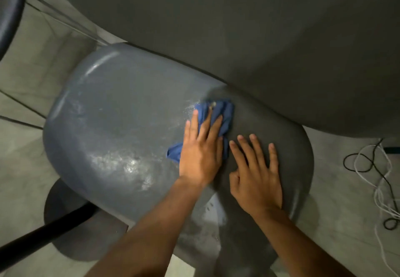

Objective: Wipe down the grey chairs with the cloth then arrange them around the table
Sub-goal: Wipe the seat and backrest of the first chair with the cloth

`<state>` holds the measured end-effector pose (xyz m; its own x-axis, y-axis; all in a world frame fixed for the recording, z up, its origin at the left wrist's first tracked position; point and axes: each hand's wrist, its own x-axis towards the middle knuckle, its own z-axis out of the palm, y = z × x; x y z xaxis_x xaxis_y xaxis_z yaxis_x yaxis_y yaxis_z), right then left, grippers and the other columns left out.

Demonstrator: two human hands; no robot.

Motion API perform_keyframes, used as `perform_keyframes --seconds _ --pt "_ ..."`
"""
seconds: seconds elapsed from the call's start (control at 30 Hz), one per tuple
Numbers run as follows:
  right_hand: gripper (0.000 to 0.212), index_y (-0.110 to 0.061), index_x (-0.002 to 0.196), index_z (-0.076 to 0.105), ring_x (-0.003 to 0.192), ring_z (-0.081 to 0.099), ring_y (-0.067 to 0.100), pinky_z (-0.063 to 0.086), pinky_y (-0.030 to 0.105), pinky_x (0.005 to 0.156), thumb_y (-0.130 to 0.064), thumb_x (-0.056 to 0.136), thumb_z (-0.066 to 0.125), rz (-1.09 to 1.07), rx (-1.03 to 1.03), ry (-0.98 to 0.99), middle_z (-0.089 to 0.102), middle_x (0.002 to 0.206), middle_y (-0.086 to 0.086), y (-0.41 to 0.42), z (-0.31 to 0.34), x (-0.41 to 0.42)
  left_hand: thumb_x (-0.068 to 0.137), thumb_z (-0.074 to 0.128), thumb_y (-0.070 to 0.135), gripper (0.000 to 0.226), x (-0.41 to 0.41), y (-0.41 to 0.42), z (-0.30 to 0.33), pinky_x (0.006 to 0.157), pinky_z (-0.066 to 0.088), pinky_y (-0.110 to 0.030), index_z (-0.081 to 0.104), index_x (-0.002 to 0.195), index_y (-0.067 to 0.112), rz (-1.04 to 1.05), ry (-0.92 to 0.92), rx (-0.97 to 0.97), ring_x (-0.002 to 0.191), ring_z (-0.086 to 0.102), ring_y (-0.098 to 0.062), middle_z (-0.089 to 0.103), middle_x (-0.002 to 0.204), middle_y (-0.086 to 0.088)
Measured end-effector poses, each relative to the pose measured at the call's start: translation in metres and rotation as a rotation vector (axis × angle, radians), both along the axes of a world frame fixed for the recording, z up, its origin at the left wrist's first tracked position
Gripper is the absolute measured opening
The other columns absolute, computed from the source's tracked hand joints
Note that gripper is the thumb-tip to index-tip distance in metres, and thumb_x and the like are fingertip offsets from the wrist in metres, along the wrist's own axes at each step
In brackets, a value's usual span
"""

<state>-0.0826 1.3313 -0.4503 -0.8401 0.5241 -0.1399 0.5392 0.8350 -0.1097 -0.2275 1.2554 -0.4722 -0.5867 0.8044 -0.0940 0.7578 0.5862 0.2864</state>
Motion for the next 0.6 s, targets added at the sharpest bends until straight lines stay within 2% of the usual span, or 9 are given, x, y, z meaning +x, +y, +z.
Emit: perform_keyframes --seconds 0.1,0.2,0.27,0.33,0.43,0.5,0.6 --pt "0.060 -0.016 0.144 0.055 0.150 0.032 0.027 0.021 0.058 0.122 -0.029 0.086 0.044 -0.003 -0.035 0.085 0.045 0.156 0.006 0.003 -0.001 0.002 0.106 0.037 0.034 0.054 0.041 -0.060 0.011 0.123 0.023 -0.056 0.039 0.157 0.016 -0.145 -0.021 -0.090 0.157 0.009 -0.037 0.027 0.167 -0.007" --pt "0.057 -0.013 0.141 0.059 0.149 0.036 0.026 0.025 0.055 0.121 -0.023 0.087 0.044 -0.032 -0.114 0.173 0.049 0.154 0.006 0.007 0.004 0.012 0.109 0.025 0.043 0.055 0.062 -0.121 0.020 0.121 0.024 -0.057 0.031 0.160 0.025 -0.155 -0.013 -0.171 0.158 0.010 -0.034 0.026 0.168 -0.001" --pt "0.055 -0.011 0.140 0.060 0.148 0.036 0.026 0.027 0.054 0.120 -0.022 0.089 0.043 -0.060 -0.130 0.187 0.050 0.153 0.007 0.010 0.009 0.028 0.108 0.023 0.045 0.057 0.054 -0.130 0.023 0.122 0.022 -0.058 0.029 0.161 0.026 -0.102 0.002 -0.217 0.158 0.011 -0.034 0.022 0.169 0.001" --pt "0.053 -0.013 0.144 0.056 0.151 0.032 0.025 0.025 0.054 0.121 -0.024 0.094 0.041 -0.074 -0.127 0.151 0.046 0.156 0.006 0.010 0.012 0.050 0.106 0.025 0.044 0.058 0.040 -0.111 0.020 0.124 0.017 -0.058 0.028 0.161 0.024 0.048 0.021 -0.248 0.158 0.008 -0.037 0.019 0.170 -0.001" --pt "0.052 -0.017 0.150 0.048 0.153 0.025 0.024 0.023 0.057 0.121 -0.031 0.101 0.036 -0.113 -0.126 0.125 0.039 0.161 0.004 0.007 0.013 0.085 0.106 0.022 0.044 0.061 0.020 -0.048 0.010 0.125 0.012 -0.058 0.024 0.163 0.020 0.260 -0.007 -0.198 0.157 0.001 -0.041 0.014 0.171 -0.004" --pt "0.053 -0.018 0.152 0.045 0.154 0.023 0.024 0.022 0.058 0.121 -0.034 0.102 0.035 -0.146 -0.125 0.119 0.035 0.162 0.004 0.003 0.012 0.096 0.106 0.022 0.044 0.062 0.015 0.001 0.005 0.126 0.010 -0.057 0.024 0.163 0.018 0.242 -0.026 -0.154 0.156 0.002 -0.043 0.015 0.171 -0.007" --pt "0.054 -0.014 0.151 0.046 0.154 0.023 0.025 0.023 0.056 0.121 -0.032 0.100 0.040 -0.227 -0.120 0.152 0.032 0.163 0.007 -0.004 0.009 0.098 0.106 0.021 0.043 0.061 0.035 0.054 0.005 0.127 0.009 -0.056 0.025 0.163 0.020 0.088 -0.024 -0.114 0.156 0.002 -0.042 0.017 0.171 -0.006"
